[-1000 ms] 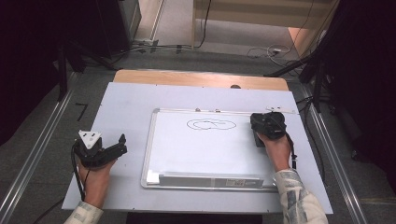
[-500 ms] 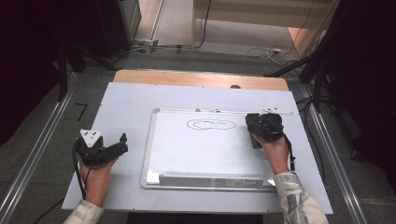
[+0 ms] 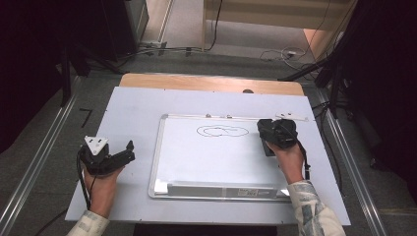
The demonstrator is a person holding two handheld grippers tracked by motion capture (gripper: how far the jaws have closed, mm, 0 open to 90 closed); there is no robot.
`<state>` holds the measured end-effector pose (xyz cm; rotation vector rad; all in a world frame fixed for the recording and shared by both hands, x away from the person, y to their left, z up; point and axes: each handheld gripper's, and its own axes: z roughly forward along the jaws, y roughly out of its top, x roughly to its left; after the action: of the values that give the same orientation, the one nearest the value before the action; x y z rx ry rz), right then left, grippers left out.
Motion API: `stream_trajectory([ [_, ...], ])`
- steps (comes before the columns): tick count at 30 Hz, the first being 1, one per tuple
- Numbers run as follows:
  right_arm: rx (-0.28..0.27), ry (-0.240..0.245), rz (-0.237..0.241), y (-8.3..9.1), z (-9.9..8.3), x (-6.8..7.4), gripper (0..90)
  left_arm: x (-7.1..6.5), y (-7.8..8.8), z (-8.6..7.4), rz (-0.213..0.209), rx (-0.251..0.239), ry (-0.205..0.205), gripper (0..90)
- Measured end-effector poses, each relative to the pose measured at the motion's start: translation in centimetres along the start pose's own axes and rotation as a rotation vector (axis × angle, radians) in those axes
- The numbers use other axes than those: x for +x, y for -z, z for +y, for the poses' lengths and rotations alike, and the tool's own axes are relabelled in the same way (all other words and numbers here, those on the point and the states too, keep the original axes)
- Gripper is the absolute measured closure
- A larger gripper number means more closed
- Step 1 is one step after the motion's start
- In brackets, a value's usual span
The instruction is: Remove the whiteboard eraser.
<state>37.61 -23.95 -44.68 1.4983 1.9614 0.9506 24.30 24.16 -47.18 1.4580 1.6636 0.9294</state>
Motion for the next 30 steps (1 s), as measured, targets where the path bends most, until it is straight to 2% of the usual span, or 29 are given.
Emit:
stream_trajectory([
  [30, -0.005, 0.008, 0.016, 0.05, 0.09, 0.37, 37.9, -0.14, -0.12, -0.1, -0.003, 0.01, -0.005, 1.5],
])
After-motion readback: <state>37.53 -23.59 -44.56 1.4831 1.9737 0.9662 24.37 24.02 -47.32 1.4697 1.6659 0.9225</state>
